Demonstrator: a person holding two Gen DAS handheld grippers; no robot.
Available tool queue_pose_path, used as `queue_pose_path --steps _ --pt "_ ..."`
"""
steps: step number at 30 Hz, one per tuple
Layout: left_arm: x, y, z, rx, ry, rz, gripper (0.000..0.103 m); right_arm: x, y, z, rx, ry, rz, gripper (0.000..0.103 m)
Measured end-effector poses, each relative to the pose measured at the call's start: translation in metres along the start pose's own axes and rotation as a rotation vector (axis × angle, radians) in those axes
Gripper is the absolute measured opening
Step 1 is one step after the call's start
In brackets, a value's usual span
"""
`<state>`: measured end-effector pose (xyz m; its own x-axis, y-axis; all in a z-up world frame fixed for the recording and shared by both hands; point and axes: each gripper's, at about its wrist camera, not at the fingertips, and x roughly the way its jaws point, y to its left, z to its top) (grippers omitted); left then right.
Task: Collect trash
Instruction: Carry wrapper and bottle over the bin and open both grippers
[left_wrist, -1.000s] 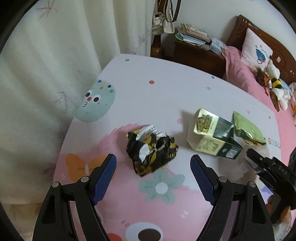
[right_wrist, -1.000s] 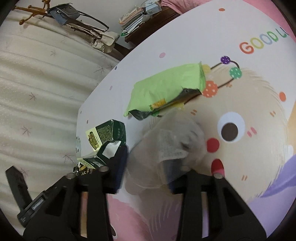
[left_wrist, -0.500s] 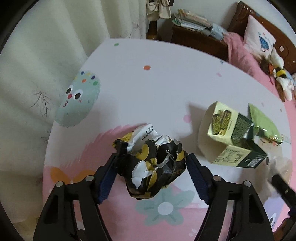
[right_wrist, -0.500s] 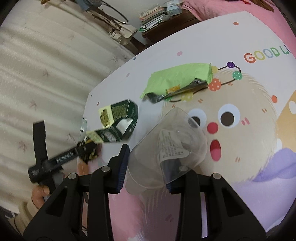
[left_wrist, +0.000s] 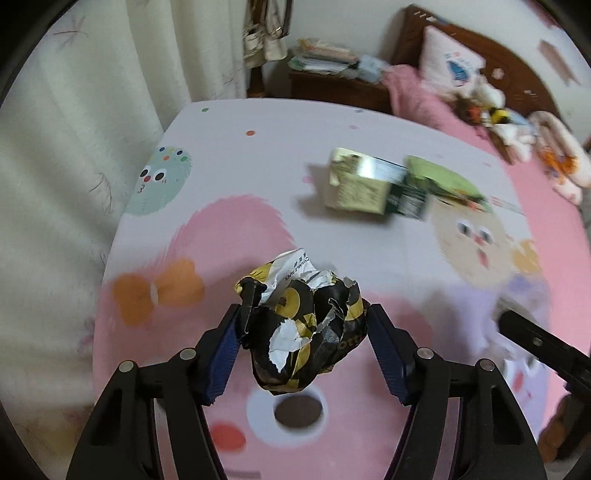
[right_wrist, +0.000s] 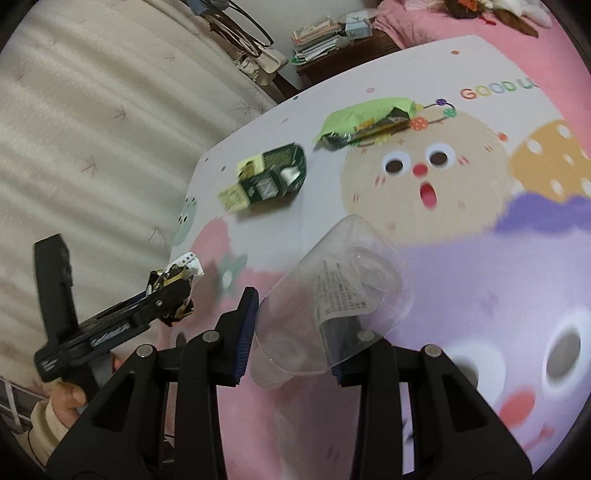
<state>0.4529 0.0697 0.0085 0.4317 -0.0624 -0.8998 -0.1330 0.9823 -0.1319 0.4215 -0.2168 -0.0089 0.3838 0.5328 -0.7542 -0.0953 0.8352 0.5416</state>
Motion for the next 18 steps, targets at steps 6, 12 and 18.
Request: queue_pose_path --steps 6,12,18 --pt "-0.081 -0.001 -0.075 0.101 -0.055 -0.093 0.067 -0.047 0.038 -0.075 0.014 -0.063 -0.052 0.031" --pt "-0.139 0.022 -0.145 0.184 -0.075 -0.175 0.067 -0.080 0.085 -0.163 0.021 -0.117 -0.091 0.031" --pt "-0.163 0.046 -0.206 0.220 -0.040 -0.224 0.067 -0.085 0.115 -0.239 0.031 -0.090 -0.127 0.031"
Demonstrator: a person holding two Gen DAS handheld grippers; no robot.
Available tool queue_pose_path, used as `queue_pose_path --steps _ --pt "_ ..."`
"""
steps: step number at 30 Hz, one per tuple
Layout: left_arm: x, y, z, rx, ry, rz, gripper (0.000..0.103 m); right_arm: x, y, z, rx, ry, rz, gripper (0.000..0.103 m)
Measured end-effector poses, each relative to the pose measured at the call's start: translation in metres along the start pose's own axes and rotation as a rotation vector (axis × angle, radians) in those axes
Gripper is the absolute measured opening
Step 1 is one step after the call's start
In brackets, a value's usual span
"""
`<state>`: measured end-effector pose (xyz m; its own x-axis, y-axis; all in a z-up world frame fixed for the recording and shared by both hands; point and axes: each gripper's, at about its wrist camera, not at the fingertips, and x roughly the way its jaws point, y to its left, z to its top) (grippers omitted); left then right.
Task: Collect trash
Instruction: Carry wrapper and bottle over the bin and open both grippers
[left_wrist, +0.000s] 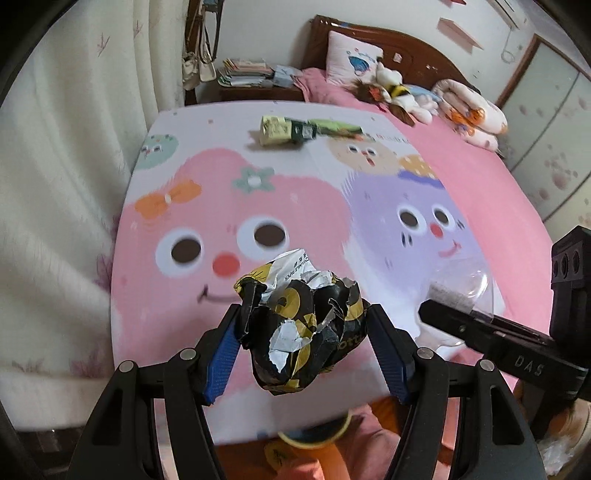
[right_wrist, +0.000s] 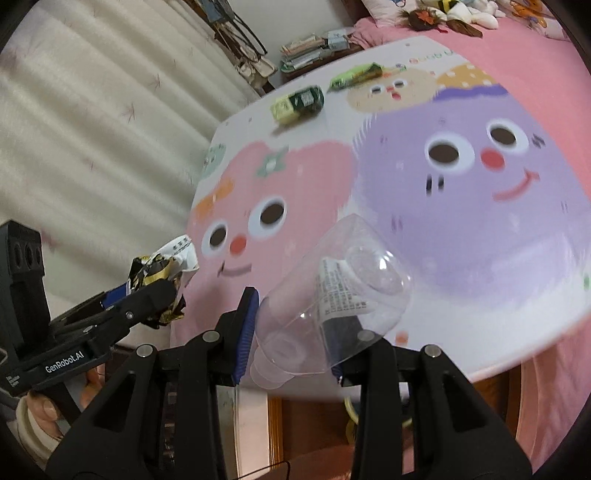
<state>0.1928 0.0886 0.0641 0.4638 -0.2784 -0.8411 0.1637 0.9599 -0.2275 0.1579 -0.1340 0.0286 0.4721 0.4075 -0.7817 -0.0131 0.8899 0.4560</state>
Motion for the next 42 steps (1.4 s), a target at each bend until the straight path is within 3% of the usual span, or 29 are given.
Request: queue_pose_path --steps 5,12,22,30,38,42 --pt "-0.003 -0.007 -0.052 0.020 0.049 -0.025 0.067 -0.006 0.012 -0.052 -0.057 0.066 -0.046 0.031" --pt "0.022 -0.021 -0.122 -0.020 0.115 -0.043 0.067 0.008 -0.001 -0.106 -0.136 0.172 -0.083 0.031" --pt "0.098 -0.032 -0.216 -0.074 0.201 0.035 0.068 0.073 -0.072 -0.181 -0.181 0.313 -0.131 0.031" --pt "0.193 -0.013 -0.265 -0.138 0.265 0.053 0.070 0.157 -0.140 -0.241 -0.191 0.408 -0.186 0.031" --pt "0.254 -0.004 -0.285 -0.101 0.303 0.050 0.075 0.203 -0.178 -0.266 -0.170 0.420 -0.181 0.032" --pt "0.270 -0.005 -0.295 -0.066 0.321 0.062 0.086 0.211 -0.182 -0.262 -0.147 0.402 -0.178 0.052"
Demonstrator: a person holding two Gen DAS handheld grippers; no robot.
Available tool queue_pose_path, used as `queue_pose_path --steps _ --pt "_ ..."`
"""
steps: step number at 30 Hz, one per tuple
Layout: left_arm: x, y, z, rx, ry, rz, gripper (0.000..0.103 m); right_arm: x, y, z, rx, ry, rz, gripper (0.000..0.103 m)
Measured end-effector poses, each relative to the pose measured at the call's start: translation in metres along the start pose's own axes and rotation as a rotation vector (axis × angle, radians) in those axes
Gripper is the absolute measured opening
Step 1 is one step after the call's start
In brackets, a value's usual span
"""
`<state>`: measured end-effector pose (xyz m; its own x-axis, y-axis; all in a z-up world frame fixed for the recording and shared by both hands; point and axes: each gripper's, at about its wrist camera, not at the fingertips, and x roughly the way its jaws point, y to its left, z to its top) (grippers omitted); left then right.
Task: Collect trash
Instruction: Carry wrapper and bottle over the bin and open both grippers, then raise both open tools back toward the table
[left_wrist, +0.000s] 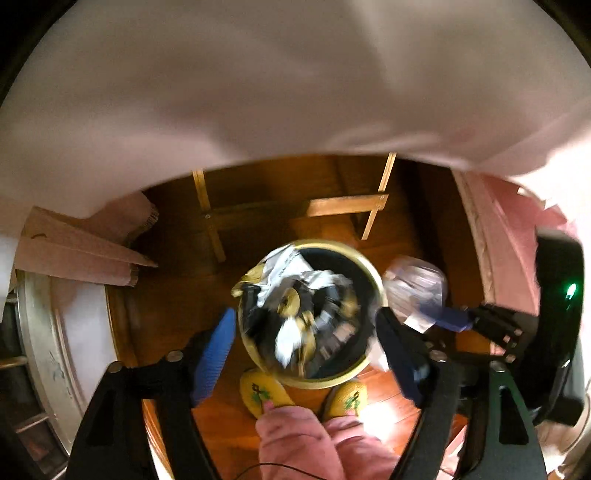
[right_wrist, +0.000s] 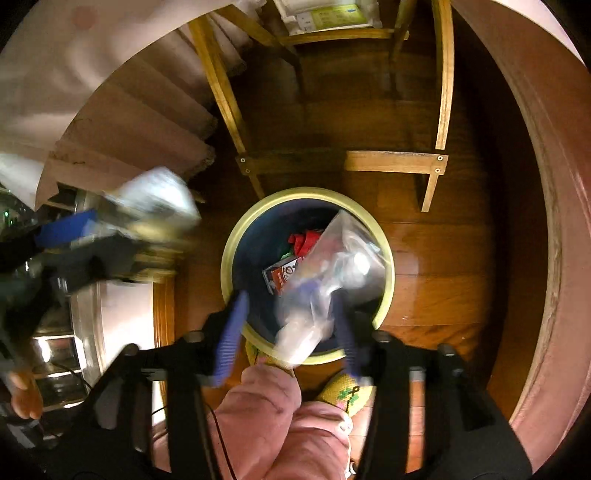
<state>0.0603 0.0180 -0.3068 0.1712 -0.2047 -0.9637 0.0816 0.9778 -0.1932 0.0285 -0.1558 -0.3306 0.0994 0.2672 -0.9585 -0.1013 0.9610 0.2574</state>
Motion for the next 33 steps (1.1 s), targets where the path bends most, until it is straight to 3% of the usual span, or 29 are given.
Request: queue_pose_path --steps 8,16,24,33 --pt "0.001 0.009 -0.015 -0.018 -0.001 -0.006 0.089 -0.005 -0.004 -0.004 0.028 -0.015 -0.030 0.053" --pt "-0.041 0.010 -0.020 -0.038 -0.040 0.019 0.089 -0.042 0.003 0.001 0.071 -0.054 -0.043 0.054" --pt "-0.125 -0.018 -0.008 0.012 -0.116 -0.003 0.089 -0.123 0.025 0.008 0.079 -0.111 -0.038 0.055" --pt "-0.253 -0.042 0.016 0.056 -0.273 -0.034 0.089 -0.227 0.060 0.022 0.066 -0.187 0.006 0.058"
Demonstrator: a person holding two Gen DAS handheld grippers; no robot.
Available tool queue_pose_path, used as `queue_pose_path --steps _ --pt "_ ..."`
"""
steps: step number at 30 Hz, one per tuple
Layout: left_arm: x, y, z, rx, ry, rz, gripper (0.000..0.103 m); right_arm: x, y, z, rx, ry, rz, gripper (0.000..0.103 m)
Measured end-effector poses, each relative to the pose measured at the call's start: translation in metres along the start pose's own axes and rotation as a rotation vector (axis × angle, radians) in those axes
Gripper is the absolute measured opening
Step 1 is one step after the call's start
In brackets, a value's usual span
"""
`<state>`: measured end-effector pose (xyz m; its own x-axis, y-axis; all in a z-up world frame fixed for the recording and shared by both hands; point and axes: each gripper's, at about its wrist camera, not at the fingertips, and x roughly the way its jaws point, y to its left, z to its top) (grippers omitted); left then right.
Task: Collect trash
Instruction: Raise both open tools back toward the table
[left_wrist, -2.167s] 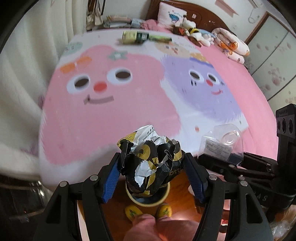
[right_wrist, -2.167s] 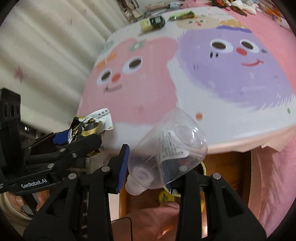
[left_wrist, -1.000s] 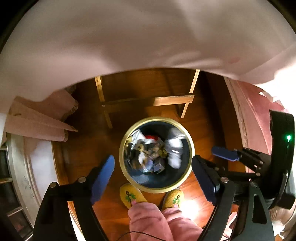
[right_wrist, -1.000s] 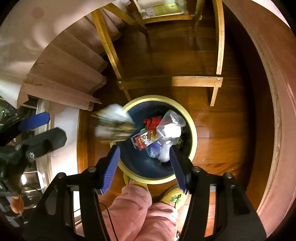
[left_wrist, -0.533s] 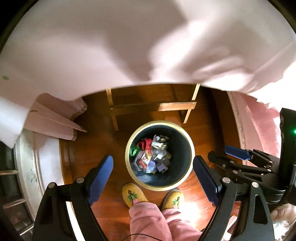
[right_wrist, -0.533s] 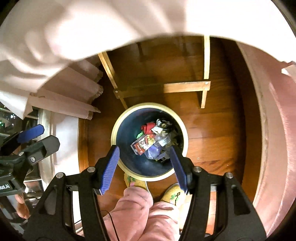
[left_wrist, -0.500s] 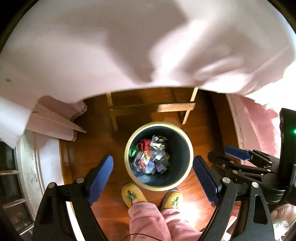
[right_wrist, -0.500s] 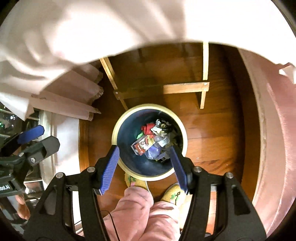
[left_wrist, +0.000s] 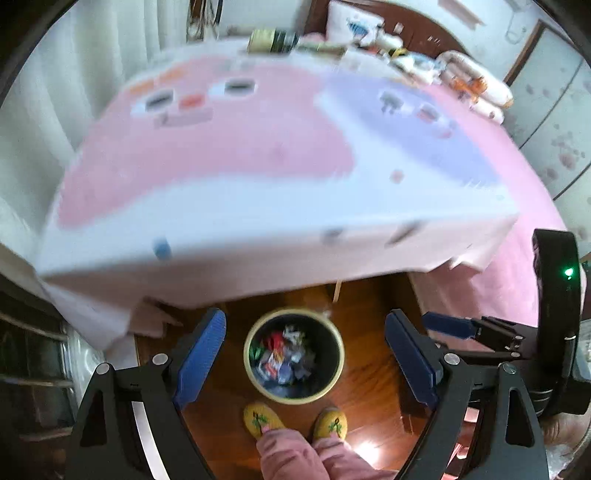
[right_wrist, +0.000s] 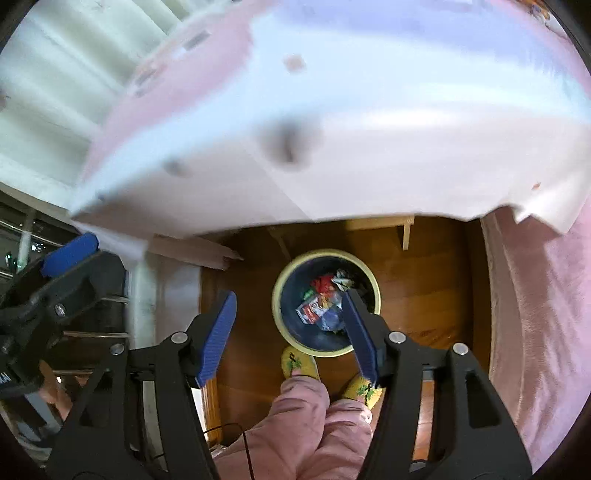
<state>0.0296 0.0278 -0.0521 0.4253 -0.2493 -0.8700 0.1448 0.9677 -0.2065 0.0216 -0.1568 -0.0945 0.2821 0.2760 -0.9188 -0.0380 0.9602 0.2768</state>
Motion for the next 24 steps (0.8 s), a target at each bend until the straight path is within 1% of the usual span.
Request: queue_pose_path --steps 2,4,10,14,17,20,24 --pt "-0.026 -0.003 0.014 0.015 -0.031 -0.004 0.089 -0.021 0.011 0.007 -0.025 -0.022 0.000 0.058" --pt "-0.047 -0.004 0.024 0.027 -0.045 -0.010 0.089 -0.039 0.020 0.012 -0.046 -0.040 0.002 0.058" --pt "-0.109 -0.003 0.069 0.042 -0.080 -0.031 0.089 -0.095 0.046 0.040 -0.097 -0.107 0.006 0.058" --pt "-0.151 0.003 0.102 0.059 -0.143 -0.007 0.089 -0.129 0.061 0.063 -0.120 -0.180 -0.009 0.058" --pt "-0.174 0.008 0.124 0.075 -0.186 0.028 0.089 -0.153 0.073 0.084 -0.142 -0.247 -0.037 0.058" --pt "-0.191 0.016 0.147 0.068 -0.231 0.056 0.089 -0.172 0.085 0.103 -0.163 -0.296 -0.060 0.058" --pt "-0.205 0.028 0.176 0.061 -0.254 0.035 0.089 -0.196 0.100 0.130 -0.194 -0.362 -0.110 0.058"
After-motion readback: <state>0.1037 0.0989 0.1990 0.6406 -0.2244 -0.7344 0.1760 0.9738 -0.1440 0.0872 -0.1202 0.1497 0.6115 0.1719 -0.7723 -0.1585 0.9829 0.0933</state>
